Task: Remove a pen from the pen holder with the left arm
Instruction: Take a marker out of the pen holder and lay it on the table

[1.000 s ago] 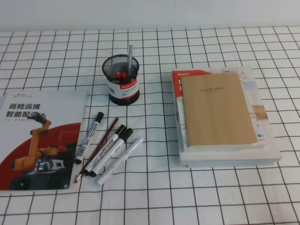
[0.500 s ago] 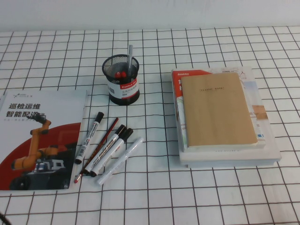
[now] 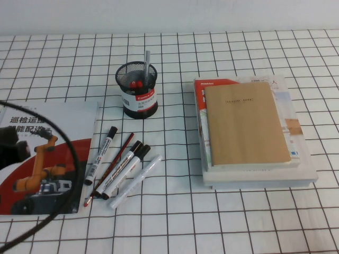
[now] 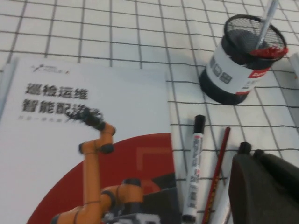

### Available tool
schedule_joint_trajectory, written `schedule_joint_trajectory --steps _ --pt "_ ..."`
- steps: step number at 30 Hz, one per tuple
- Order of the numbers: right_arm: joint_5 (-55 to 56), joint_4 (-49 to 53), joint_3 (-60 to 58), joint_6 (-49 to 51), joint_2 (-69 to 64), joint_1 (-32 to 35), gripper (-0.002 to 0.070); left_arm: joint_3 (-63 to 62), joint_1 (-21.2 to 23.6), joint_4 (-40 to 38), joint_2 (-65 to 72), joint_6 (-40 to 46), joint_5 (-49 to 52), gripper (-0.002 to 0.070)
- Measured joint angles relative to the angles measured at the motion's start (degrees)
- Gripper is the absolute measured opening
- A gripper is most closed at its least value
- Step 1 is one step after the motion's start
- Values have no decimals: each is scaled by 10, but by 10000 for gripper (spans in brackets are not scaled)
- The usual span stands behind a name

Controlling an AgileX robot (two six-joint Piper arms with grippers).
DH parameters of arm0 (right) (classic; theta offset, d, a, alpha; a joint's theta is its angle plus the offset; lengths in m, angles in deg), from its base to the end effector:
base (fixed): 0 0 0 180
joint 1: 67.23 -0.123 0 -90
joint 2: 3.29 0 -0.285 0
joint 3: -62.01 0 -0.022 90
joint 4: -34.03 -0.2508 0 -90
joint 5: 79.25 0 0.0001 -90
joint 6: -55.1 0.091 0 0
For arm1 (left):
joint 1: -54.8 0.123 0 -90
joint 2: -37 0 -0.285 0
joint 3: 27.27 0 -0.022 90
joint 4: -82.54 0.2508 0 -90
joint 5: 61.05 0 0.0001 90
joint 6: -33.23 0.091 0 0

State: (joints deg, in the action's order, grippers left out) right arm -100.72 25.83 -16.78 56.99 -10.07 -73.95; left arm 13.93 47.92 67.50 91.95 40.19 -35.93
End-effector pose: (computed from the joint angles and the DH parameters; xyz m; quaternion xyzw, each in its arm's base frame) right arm 0.0514 0.0109 0.1715 0.0041 0.8029 0.1049 0.5868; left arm 0.1635 -0.0299 0.3053 0.0286 0.8669 -0.1062 0.4862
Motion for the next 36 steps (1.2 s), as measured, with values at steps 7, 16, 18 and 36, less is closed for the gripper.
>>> schedule_joint_trajectory --steps 7,16,18,36 --pt "0 0 0 0 0 0 -14 -86 -68 -150 121 167 -37 0" --pt "0 0 0 0 0 0 -14 -221 -130 -175 287 212 -80 0" --pt "0 0 0 0 0 0 -14 -250 -130 -177 320 224 -82 8" --pt "0 0 0 0 0 0 -14 -520 -131 -177 587 239 -20 401"
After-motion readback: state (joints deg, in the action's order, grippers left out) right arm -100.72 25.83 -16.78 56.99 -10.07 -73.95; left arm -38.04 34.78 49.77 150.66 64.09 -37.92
